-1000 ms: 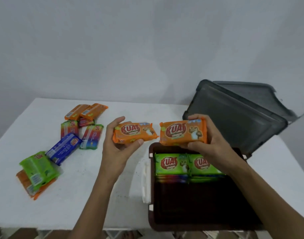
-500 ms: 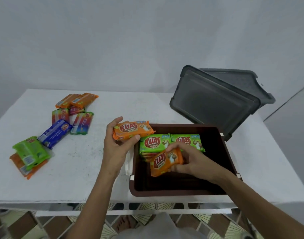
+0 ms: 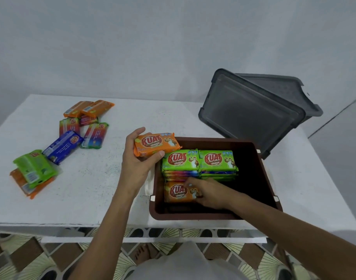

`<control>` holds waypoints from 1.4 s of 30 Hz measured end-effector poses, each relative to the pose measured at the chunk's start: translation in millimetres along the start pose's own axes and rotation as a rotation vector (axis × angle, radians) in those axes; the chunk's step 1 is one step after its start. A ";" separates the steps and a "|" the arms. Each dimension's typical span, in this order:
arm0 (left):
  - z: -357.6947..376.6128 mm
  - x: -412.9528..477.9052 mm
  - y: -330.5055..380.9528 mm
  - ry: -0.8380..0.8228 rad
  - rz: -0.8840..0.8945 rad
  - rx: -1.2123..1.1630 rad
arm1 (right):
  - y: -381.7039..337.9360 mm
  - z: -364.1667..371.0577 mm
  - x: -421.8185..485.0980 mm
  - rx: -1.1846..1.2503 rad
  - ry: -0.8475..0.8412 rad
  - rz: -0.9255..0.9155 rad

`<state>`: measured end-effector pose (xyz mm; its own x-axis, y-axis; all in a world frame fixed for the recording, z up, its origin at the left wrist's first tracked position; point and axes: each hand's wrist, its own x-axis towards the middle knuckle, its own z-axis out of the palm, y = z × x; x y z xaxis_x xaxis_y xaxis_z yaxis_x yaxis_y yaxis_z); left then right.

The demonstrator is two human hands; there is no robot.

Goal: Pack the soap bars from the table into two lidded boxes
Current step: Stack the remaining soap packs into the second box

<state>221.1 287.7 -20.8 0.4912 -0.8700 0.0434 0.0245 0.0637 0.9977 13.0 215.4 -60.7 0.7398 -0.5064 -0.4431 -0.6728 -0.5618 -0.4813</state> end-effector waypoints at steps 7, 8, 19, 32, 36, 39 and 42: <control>-4.6 -7.5 6.5 -0.043 -0.007 -0.013 | -20.6 -40.6 -28.3 0.036 0.167 -0.034; -4.8 -9.5 8.1 -0.059 -0.007 -0.016 | -24.9 -48.9 -33.0 0.135 0.257 -0.057; 19.2 -22.7 23.2 -0.431 0.051 0.229 | -30.7 -65.6 -64.5 1.285 0.321 -0.098; -2.3 -18.1 -15.8 -0.225 0.252 0.728 | 31.5 -46.1 -93.7 0.627 0.226 0.260; -3.2 -21.6 -23.5 -0.207 0.259 0.710 | 41.6 -28.8 -70.4 0.484 0.240 0.330; -4.5 -22.2 -24.0 -0.203 0.256 0.700 | 45.9 -23.2 -59.3 0.228 0.224 0.327; -4.4 -21.9 -24.9 -0.197 0.263 0.715 | 47.4 -17.0 -51.1 0.041 0.183 0.315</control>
<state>213.6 307.3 -46.8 0.2381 -0.9450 0.2244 -0.6704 0.0073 0.7420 -56.6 203.6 -48.0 0.4829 -0.7608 -0.4336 -0.8645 -0.3353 -0.3744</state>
